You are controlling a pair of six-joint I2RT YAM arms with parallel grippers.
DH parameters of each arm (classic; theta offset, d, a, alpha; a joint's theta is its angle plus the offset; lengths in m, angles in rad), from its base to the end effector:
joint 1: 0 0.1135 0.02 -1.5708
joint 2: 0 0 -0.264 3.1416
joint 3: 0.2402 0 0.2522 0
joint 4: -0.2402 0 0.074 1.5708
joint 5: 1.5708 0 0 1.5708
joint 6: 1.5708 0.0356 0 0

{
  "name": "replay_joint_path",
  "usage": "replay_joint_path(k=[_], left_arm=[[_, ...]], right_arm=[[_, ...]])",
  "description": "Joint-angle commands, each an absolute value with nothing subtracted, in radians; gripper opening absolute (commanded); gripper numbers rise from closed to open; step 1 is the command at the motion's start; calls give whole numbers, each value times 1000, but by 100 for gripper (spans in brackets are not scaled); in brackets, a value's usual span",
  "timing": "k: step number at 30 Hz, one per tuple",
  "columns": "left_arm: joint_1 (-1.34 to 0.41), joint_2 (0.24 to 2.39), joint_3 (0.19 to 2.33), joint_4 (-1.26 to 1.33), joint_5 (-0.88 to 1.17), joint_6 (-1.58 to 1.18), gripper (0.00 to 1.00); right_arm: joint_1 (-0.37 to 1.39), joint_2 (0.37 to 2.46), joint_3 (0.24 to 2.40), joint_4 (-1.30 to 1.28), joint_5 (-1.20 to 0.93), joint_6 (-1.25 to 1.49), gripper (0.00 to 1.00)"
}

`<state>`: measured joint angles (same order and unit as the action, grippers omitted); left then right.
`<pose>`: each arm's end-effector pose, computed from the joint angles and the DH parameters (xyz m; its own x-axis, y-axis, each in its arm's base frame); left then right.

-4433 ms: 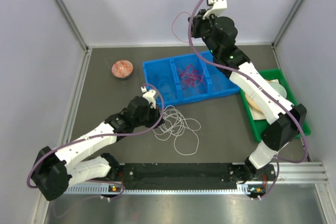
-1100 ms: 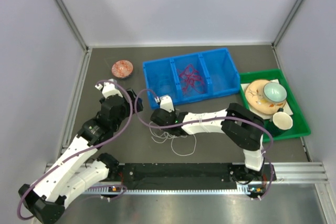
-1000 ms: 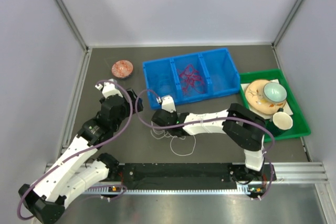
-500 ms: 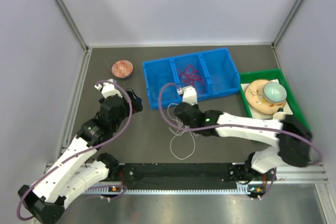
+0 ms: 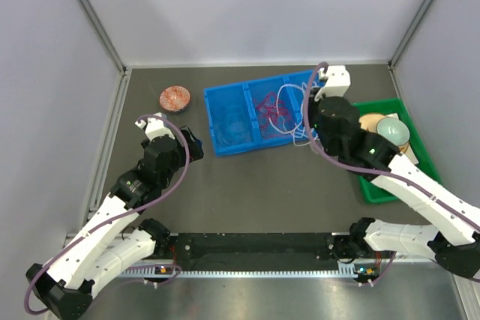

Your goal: Untangle the cables

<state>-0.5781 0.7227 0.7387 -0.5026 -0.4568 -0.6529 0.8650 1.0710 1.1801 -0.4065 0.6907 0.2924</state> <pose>0.1423 -0.0741 0.3025 -0.4106 -0.3831 -0.8274 -0.1077 0.9215 -0.3731 0.1648 0.1584 0.4018 -0.2372 0.0642 -0.9693 -0.1286 0.9870 0.0968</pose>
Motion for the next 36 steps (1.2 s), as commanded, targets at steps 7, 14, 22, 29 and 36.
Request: replay_joint_path(k=[7, 14, 22, 29, 36], left_arm=[[-574, 732, 772, -480, -465, -649, 99], [-574, 745, 772, -468, -453, -647, 99], [-571, 755, 775, -471, -456, -644, 99], [-566, 759, 776, -476, -469, -646, 99], [-563, 779, 781, -482, -476, -650, 99]], right_arm=[[727, 1071, 1452, -380, 664, 97, 0], [609, 1120, 1491, -339, 578, 86, 0], [453, 1233, 1467, -267, 456, 112, 0], [364, 1374, 1439, -180, 382, 144, 0], [284, 1589, 1396, -66, 328, 179, 0]])
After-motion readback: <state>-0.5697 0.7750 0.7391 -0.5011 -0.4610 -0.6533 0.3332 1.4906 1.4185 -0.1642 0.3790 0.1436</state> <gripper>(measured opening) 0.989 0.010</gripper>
